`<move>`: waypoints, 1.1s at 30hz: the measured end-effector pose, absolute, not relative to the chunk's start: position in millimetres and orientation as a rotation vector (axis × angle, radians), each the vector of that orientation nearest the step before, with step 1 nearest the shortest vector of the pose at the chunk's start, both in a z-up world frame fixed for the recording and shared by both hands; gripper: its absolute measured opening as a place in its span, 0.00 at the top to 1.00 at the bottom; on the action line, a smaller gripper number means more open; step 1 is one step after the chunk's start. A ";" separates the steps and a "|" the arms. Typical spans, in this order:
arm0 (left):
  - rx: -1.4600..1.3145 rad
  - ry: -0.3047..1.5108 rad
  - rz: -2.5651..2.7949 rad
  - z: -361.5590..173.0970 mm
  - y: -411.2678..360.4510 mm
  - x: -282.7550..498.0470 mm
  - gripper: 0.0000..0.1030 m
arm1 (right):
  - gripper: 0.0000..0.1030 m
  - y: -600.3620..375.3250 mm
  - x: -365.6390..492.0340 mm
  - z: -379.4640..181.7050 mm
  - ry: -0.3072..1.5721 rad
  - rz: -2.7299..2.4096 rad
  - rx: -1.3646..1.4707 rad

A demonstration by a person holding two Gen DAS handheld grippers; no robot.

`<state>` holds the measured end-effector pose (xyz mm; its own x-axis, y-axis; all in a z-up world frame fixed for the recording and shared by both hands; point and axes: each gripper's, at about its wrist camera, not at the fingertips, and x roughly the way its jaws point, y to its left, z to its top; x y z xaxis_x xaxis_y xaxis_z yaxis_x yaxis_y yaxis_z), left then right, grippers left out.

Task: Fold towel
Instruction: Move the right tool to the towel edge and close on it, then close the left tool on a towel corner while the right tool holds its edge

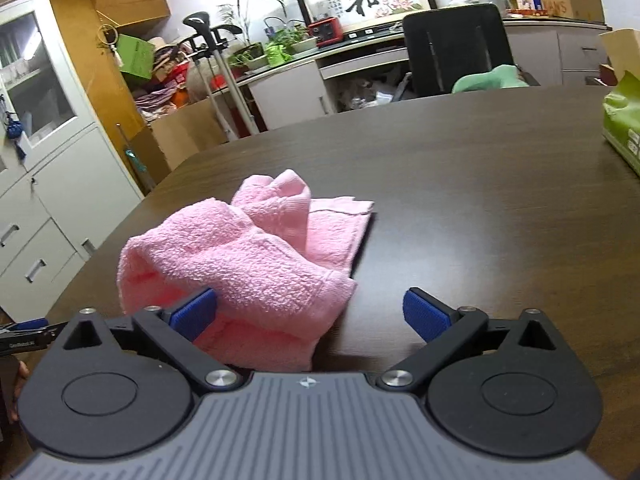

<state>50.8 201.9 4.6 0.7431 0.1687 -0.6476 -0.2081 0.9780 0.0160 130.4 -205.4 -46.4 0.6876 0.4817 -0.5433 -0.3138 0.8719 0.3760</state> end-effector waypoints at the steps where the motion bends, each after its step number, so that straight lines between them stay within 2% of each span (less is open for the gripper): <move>1: -0.059 0.704 0.207 4.6 201.8 50.8 0.00 | 0.15 -205.8 130.2 -46.0 0.674 0.461 0.270; 4: -0.058 0.703 0.206 4.6 201.7 50.8 0.00 | 0.25 -208.4 130.7 -47.0 0.674 0.477 0.292; 5: -0.058 0.703 0.206 4.6 201.7 50.8 0.00 | 0.36 -209.0 131.6 -47.5 0.677 0.485 0.297; 8: -0.058 0.704 0.206 4.6 201.7 50.8 0.00 | 0.51 -208.1 134.3 -50.3 0.696 0.500 0.308; 10: -0.058 0.704 0.206 4.6 201.7 50.8 0.00 | 0.51 -206.5 134.7 -51.2 0.698 0.495 0.298; 13: -0.058 0.703 0.207 4.6 201.6 50.8 0.00 | 0.45 -209.9 133.8 -51.6 0.691 0.492 0.319; 22: -0.059 0.704 0.208 4.6 201.2 50.6 0.00 | 0.47 -218.6 138.6 -56.8 0.687 0.526 0.407; 26: -0.057 0.704 0.204 5.0 199.8 50.6 0.00 | 0.62 -219.3 139.2 -58.5 0.671 0.519 0.412; 31: -0.058 0.704 0.206 5.2 198.7 51.7 0.00 | 0.73 -222.5 137.7 -59.7 0.643 0.490 0.408; 33: -0.059 0.703 0.207 5.3 198.1 52.2 0.00 | 0.83 -221.9 134.7 -57.2 0.621 0.472 0.389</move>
